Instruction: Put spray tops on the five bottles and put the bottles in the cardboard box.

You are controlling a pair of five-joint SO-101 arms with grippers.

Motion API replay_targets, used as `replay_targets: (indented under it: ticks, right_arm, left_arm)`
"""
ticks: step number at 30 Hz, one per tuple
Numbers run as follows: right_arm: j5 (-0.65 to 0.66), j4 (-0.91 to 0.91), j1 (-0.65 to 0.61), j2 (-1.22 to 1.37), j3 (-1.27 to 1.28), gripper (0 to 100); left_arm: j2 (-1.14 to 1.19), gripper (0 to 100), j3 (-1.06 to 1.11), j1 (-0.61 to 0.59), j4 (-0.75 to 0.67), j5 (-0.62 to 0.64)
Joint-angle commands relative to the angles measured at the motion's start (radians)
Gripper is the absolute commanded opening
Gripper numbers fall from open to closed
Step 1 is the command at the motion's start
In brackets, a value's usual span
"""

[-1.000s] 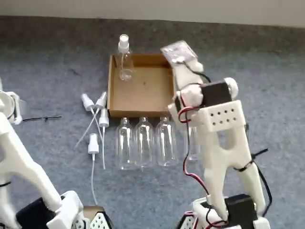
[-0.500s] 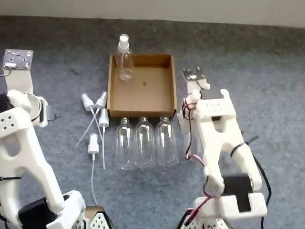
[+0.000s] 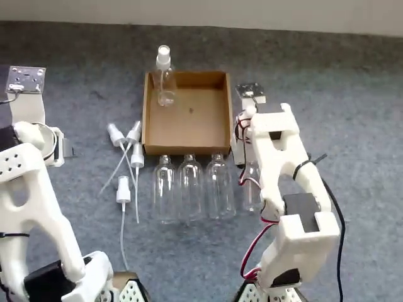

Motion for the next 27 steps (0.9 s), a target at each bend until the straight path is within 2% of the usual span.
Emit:
replay_targets:
  ticks: [1,11,16,19,23,27]
  right_arm:
    - [-0.044,-0.013,0.012,-0.007,-0.064,27.4]
    - [-0.052,-0.042,0.071,-0.008,-0.064,10.1]
    - [0.041,0.008,0.099,-0.051,-0.099,8.8]
    - [0.046,0.035,0.099,-0.128,-0.101,8.8]
    - [0.046,0.041,0.076,-0.26,-0.074,8.8]
    - [0.051,-0.008,0.051,-0.395,0.081,8.8]
  left_arm:
    - [-0.036,20,-0.004,0.012,-0.012,0.006]
    - [-0.036,20,-0.004,0.012,-0.011,0.006]
    - [-0.036,20,-0.004,0.018,-0.006,0.008]
    - [-0.036,20,-0.004,0.036,-0.006,0.012]
    - [-0.036,20,-0.004,0.119,0.012,0.017]
    - [-0.027,20,-0.004,0.216,0.015,0.124]
